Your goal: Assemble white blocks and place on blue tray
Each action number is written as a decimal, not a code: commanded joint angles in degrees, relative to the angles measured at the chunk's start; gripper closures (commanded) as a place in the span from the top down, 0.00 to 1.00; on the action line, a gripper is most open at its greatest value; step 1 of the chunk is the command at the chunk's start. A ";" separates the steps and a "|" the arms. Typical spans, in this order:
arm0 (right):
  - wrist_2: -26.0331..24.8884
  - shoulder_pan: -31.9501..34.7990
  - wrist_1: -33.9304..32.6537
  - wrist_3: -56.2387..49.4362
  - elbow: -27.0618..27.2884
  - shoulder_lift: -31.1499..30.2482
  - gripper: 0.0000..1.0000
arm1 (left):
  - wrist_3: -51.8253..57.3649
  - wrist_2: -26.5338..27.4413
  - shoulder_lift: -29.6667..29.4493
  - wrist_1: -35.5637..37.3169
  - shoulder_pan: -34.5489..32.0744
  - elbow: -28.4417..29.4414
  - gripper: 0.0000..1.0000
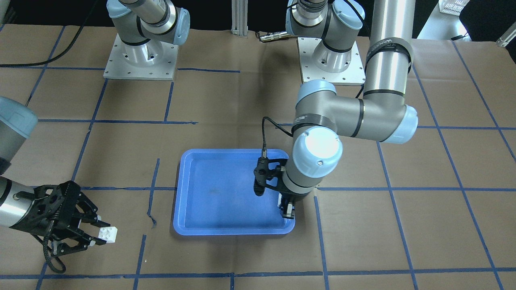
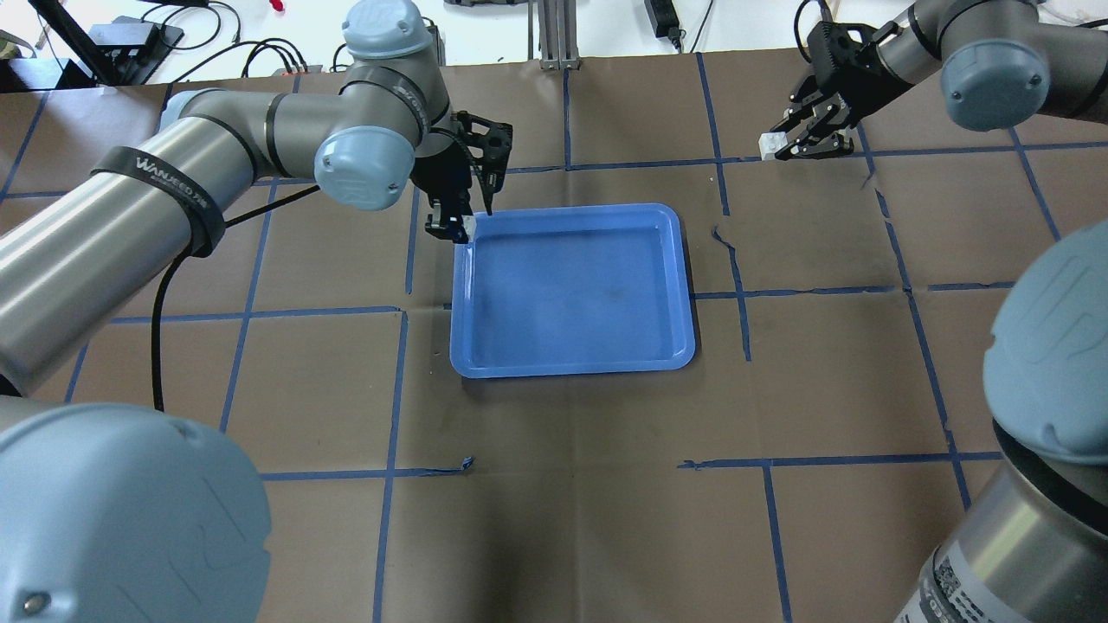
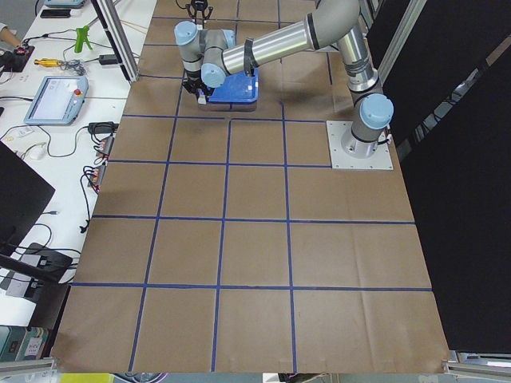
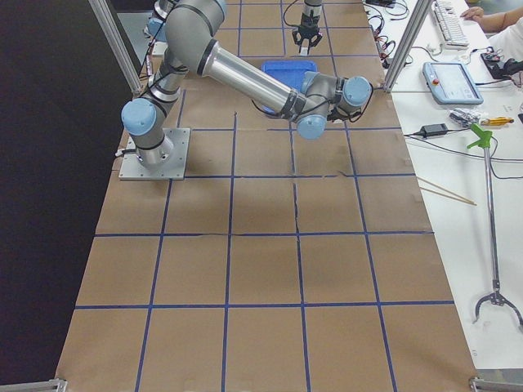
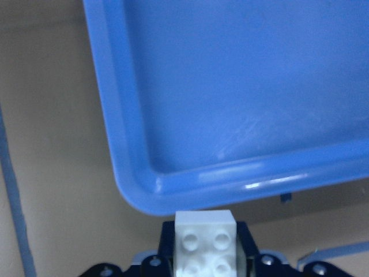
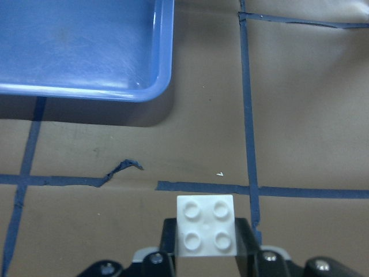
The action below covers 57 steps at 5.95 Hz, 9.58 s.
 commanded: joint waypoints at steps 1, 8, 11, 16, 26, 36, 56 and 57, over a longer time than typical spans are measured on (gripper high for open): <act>0.26 0.33 4.55 -1.76 6.44 -5.98 0.31 | -9.16 0.22 -1.21 2.30 -7.96 -0.26 0.00; 2.10 0.69 -0.73 -2.48 19.15 -12.07 0.31 | -13.18 0.48 -3.24 12.52 -8.96 -7.73 0.99; 5.24 1.04 -1.96 -1.86 19.50 -11.98 0.31 | -13.71 1.01 4.19 1.77 -7.83 -5.27 0.99; 5.80 9.88 -10.64 13.31 19.85 -11.37 0.31 | -23.17 4.95 27.23 -26.48 3.94 -5.18 0.99; 0.97 23.36 -34.13 31.10 27.32 -2.84 0.31 | -98.88 2.68 31.47 -23.70 6.25 -2.53 0.99; -0.18 24.68 -38.96 36.02 27.67 -0.82 0.31 | -100.99 3.12 27.87 -25.89 7.82 4.58 0.99; 0.35 25.21 -41.78 37.52 28.73 -0.82 0.59 | -100.55 3.21 29.28 -26.24 8.00 4.31 0.99; 0.35 25.21 -41.78 37.52 28.73 -0.82 0.60 | -100.55 3.21 29.28 -26.24 8.00 4.31 0.99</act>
